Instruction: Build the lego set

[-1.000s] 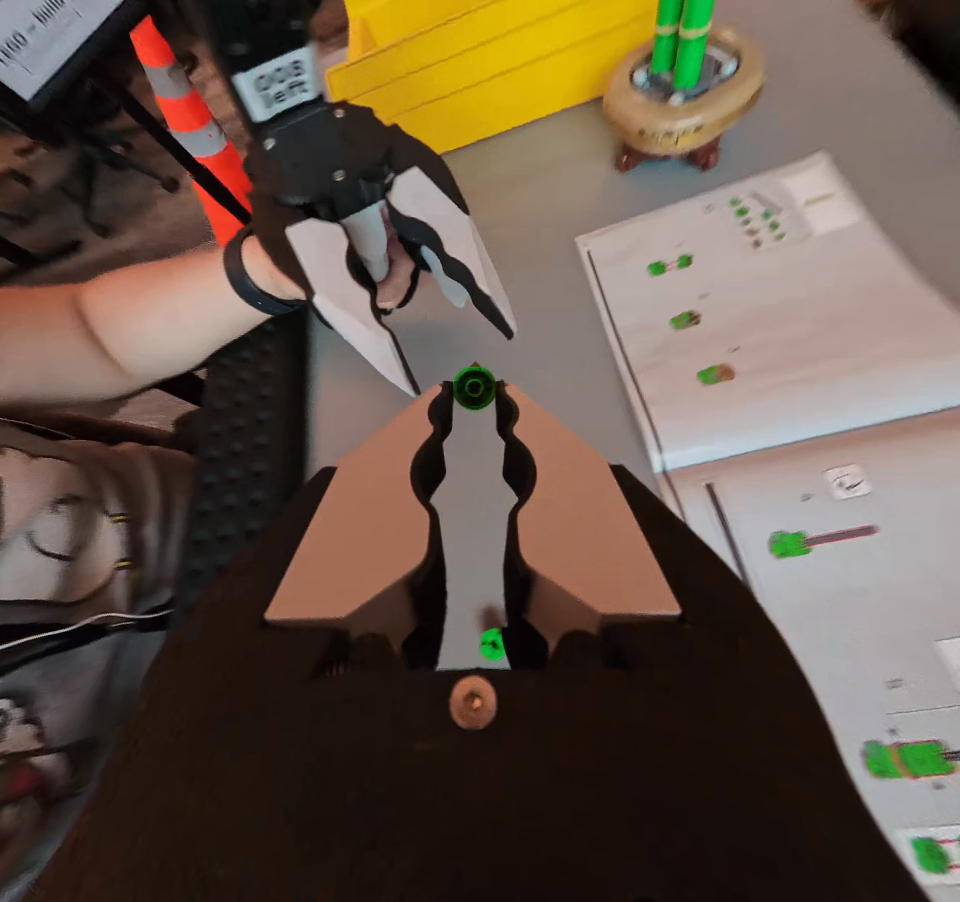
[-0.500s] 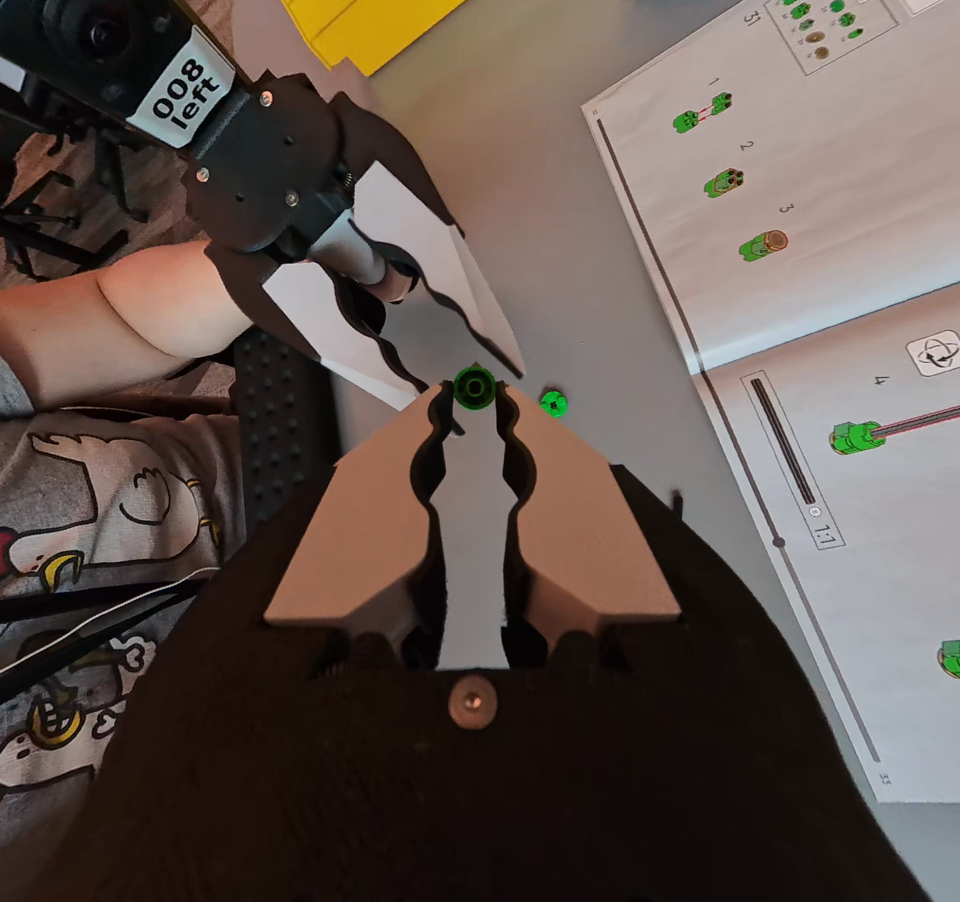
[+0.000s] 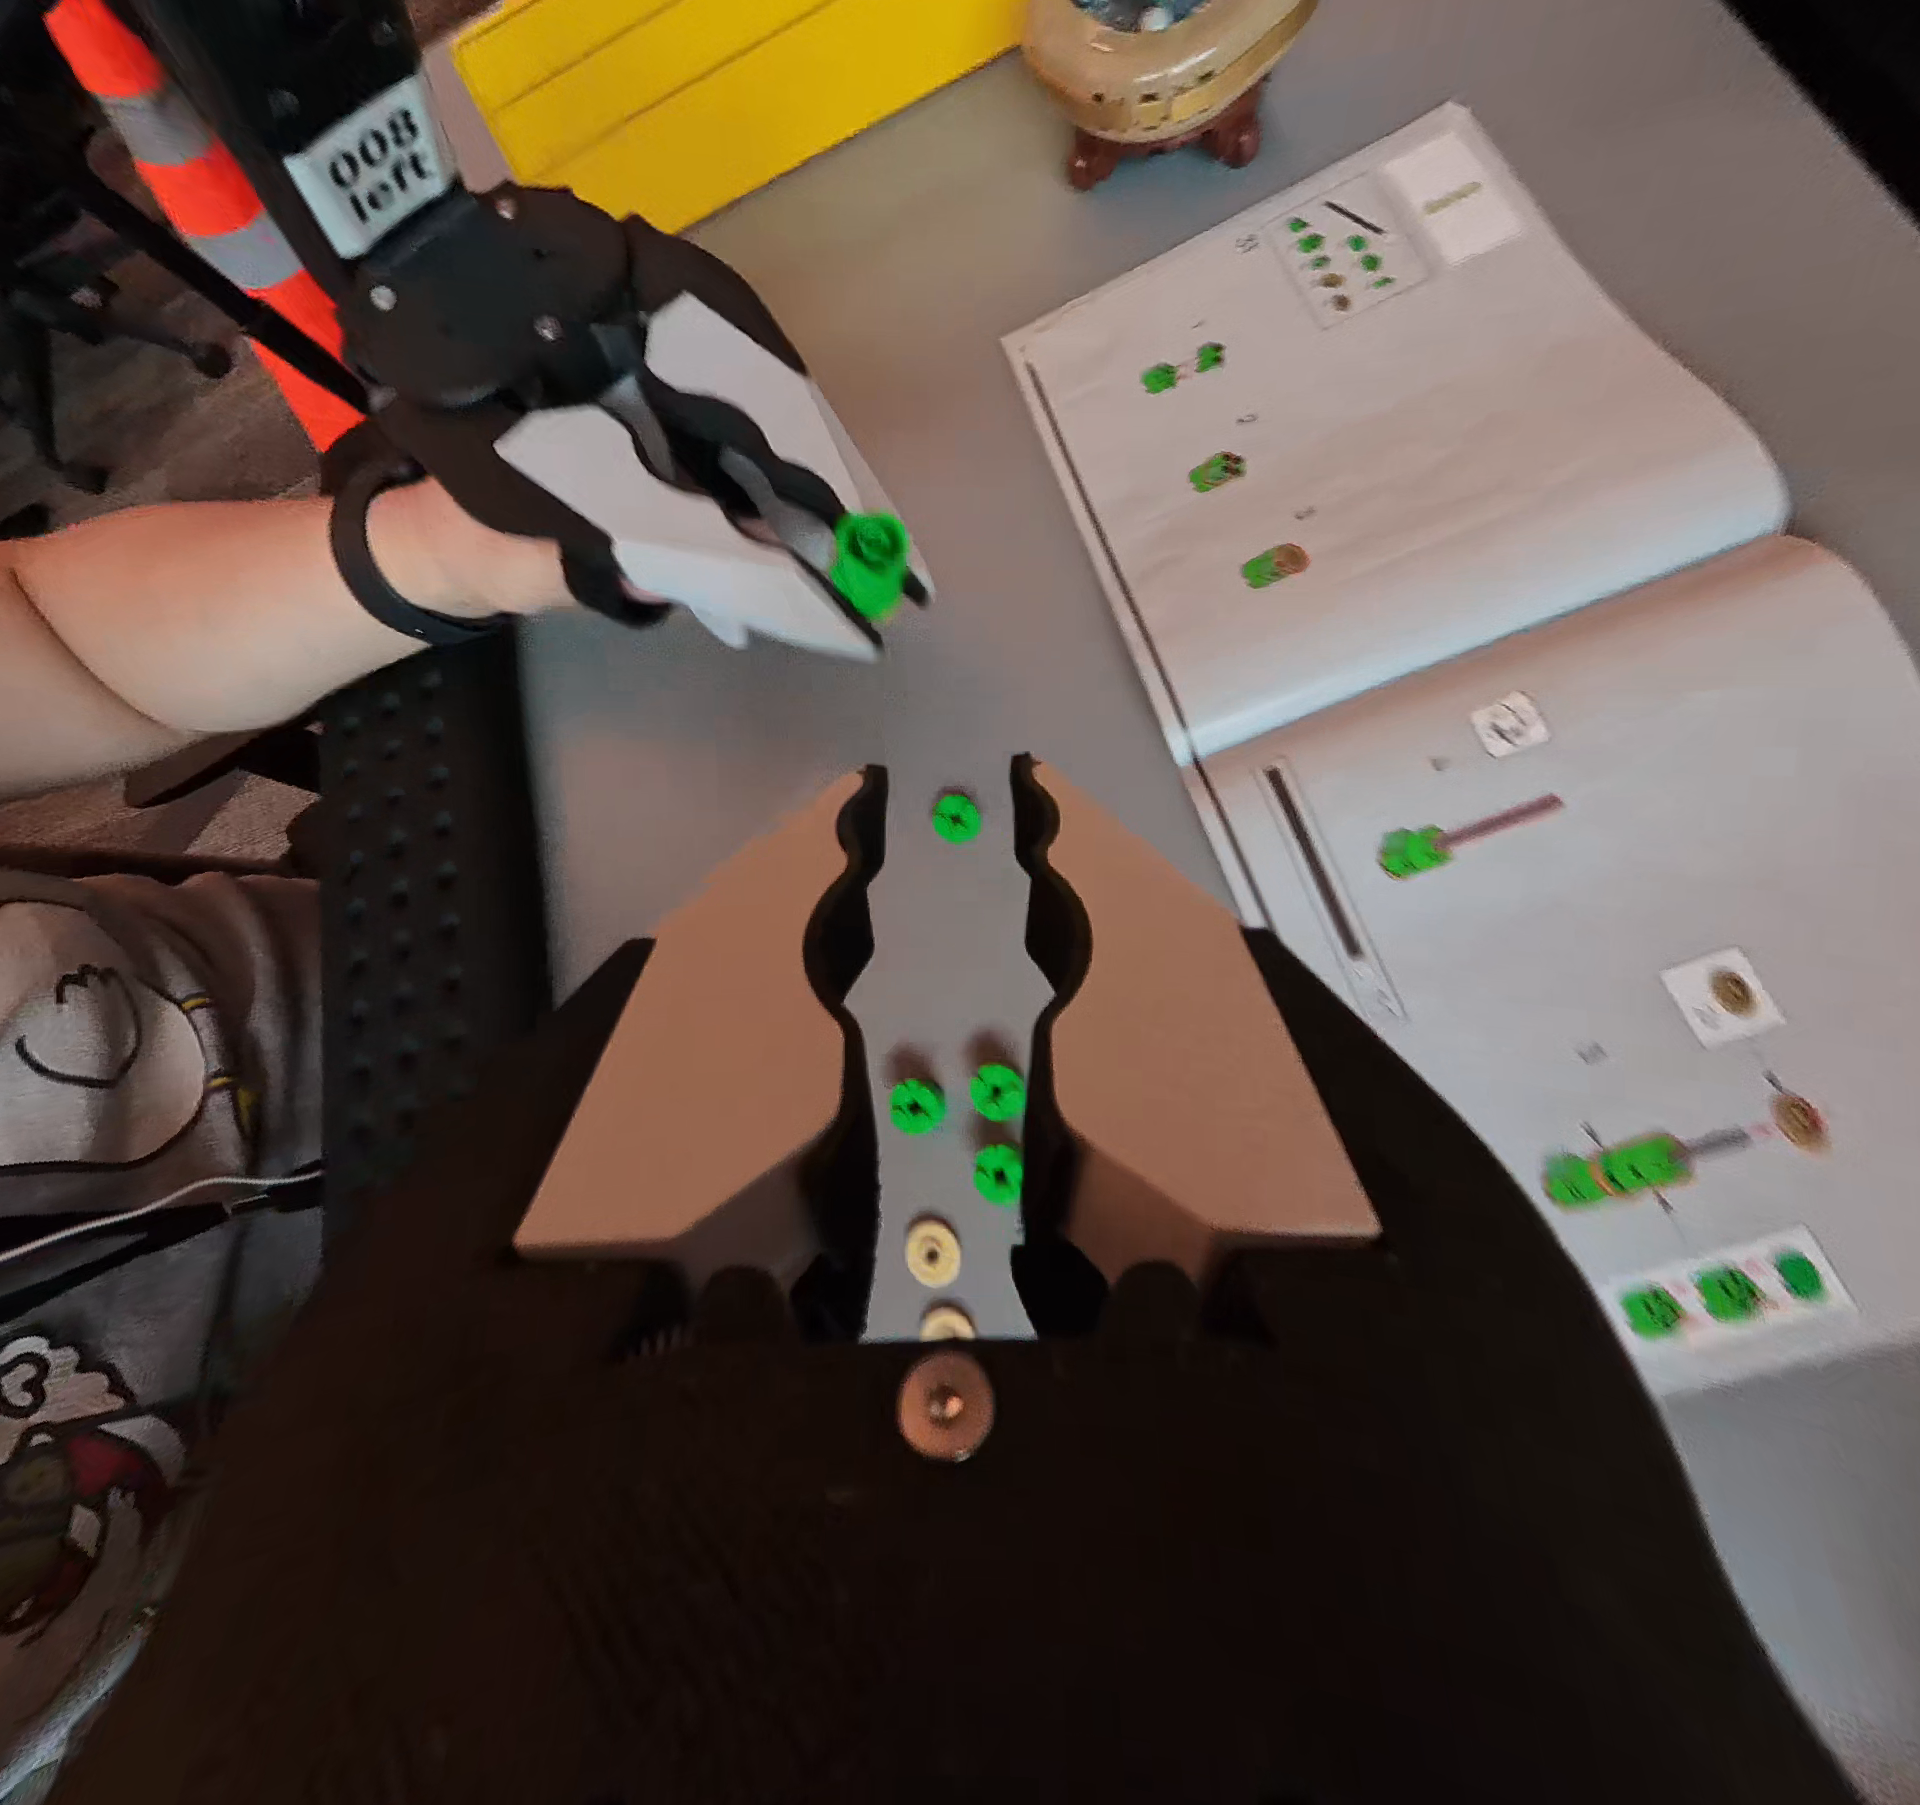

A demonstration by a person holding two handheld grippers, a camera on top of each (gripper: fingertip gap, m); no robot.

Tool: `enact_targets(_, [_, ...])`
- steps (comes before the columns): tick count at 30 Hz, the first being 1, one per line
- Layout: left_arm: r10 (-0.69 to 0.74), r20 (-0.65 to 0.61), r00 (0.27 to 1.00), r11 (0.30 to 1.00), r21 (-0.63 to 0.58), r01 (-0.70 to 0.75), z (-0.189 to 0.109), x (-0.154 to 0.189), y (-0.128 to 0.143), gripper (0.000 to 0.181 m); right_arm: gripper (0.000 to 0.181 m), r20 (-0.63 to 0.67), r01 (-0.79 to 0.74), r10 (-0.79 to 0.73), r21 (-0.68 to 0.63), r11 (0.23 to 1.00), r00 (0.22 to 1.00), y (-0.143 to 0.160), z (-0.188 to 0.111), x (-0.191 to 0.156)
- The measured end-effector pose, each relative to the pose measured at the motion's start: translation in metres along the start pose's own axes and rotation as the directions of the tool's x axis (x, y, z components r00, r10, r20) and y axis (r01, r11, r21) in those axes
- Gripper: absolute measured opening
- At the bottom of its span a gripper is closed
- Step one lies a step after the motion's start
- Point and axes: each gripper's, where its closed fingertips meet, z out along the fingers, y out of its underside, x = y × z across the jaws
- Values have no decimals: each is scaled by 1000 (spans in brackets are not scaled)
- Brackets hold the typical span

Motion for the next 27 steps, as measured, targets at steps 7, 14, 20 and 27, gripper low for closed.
enact_targets(7, [-127,24,992,985,117,124,-1,-32,-17,14,23,-255,-123,77,-171,977,964,73,-47,71])
enact_targets(14, [-155,58,986,968,208,140,21,-40,-42,14,15,-281,-203,143,-197,959,949,98,-58,87])
enact_targets(20, [-103,164,981,984,162,76,31,-45,-31,14,14,-331,-249,162,-240,938,930,108,-57,95])
enact_targets(27, [-99,184,978,982,178,66,11,-39,-25,14,0,-485,-429,186,-459,778,855,140,-80,67])
